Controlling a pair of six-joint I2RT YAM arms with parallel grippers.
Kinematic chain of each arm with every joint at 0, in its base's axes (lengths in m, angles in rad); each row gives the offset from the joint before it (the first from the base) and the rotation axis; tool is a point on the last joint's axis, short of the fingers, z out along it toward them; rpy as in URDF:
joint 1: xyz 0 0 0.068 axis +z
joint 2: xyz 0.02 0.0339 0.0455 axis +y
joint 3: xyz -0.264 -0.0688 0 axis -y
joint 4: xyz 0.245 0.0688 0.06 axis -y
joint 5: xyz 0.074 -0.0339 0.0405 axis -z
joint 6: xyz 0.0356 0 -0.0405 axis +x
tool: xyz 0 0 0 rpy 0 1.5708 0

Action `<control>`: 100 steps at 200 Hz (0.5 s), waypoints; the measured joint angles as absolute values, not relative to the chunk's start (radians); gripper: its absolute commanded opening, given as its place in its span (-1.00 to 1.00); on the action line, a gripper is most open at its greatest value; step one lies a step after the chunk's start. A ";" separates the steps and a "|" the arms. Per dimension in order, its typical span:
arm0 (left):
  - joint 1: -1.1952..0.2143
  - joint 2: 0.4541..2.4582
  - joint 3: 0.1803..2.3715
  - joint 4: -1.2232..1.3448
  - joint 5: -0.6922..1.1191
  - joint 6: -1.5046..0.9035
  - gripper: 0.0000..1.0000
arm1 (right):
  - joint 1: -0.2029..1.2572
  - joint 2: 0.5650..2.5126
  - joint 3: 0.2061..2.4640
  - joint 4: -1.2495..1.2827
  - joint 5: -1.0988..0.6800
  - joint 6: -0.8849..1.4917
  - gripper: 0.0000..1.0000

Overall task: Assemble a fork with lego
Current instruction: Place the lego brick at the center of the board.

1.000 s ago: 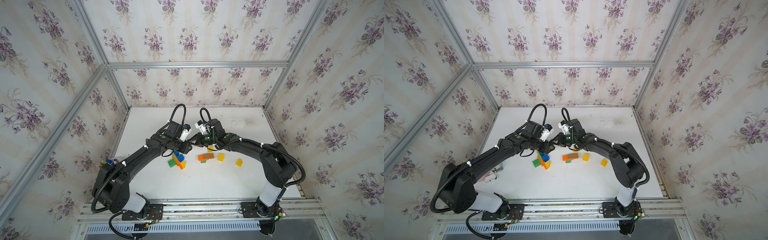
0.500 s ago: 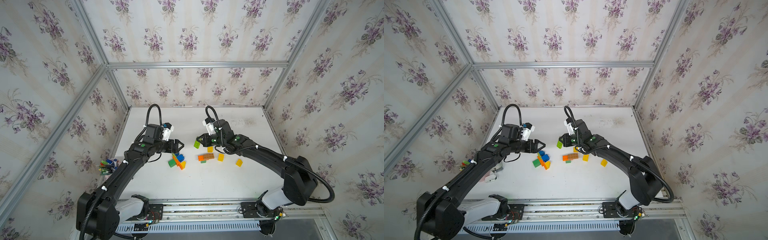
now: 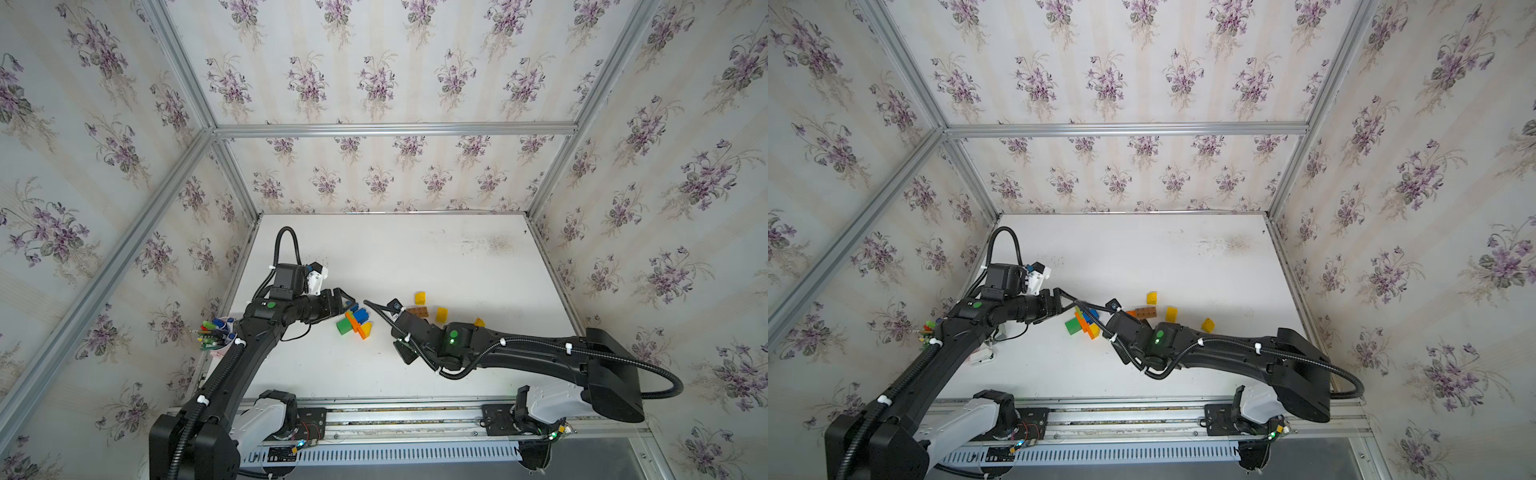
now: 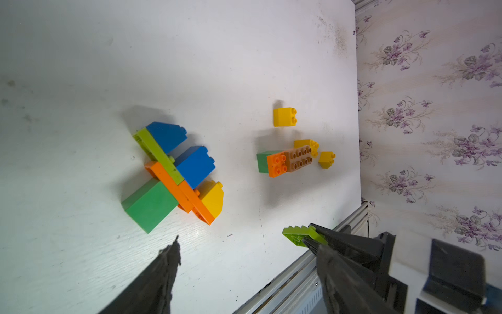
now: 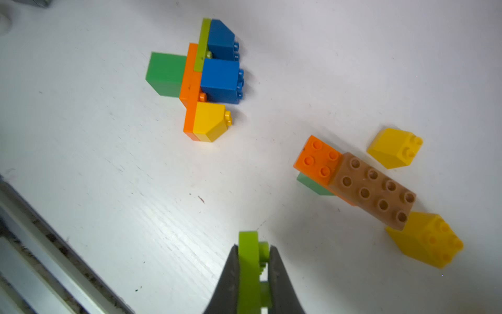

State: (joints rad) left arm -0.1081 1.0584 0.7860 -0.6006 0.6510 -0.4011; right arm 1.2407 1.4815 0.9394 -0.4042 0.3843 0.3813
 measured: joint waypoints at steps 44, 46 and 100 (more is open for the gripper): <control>-0.018 1.037 0.733 -0.632 0.665 -0.400 0.62 | 1.305 1.667 1.009 -0.478 0.506 0.438 -0.70; -0.015 1.036 0.732 -0.632 0.665 -0.400 0.62 | 1.307 1.676 1.014 -0.479 0.508 0.440 -0.70; 0.028 1.028 0.704 -0.635 0.683 -0.381 0.62 | 1.379 1.860 1.156 -0.517 0.622 0.482 -0.60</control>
